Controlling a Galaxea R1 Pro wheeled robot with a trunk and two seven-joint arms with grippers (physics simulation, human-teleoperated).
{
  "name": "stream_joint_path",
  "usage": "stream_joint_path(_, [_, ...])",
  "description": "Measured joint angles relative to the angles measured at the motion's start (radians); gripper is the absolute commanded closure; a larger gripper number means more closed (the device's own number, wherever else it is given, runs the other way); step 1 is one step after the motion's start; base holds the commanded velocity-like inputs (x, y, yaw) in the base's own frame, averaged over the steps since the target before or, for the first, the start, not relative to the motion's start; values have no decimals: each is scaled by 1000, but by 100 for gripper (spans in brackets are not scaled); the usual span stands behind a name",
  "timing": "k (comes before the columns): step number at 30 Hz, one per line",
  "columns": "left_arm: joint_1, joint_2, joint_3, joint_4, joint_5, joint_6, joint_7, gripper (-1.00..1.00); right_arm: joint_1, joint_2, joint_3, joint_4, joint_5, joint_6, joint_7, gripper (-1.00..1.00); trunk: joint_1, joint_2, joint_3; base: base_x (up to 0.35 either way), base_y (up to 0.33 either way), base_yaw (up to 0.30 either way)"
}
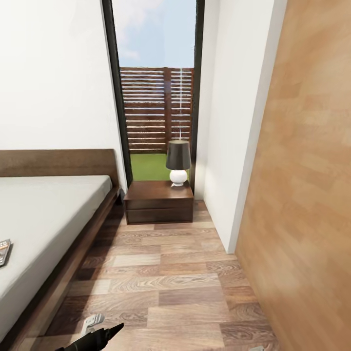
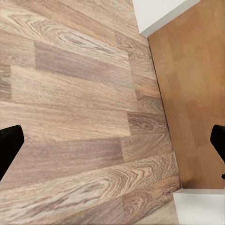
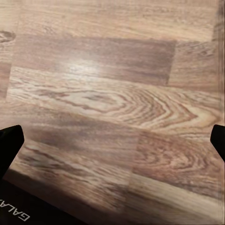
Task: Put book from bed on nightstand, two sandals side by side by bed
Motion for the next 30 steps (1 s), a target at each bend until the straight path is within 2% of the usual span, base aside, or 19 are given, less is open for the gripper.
stream_joint_path(16, [0, 0, 1, 0, 0, 0, 0, -100, 1, 1, 0, 0, 0, 0, 0, -100, 0, 0, 0, 68, -43, 0])
stream_joint_path(30, [0, 0, 0, 0, 0, 0, 1, -100, 0, 0, 0, 0, 0, 0, 0, -100, 0, 0, 0, 305, 0, 0])
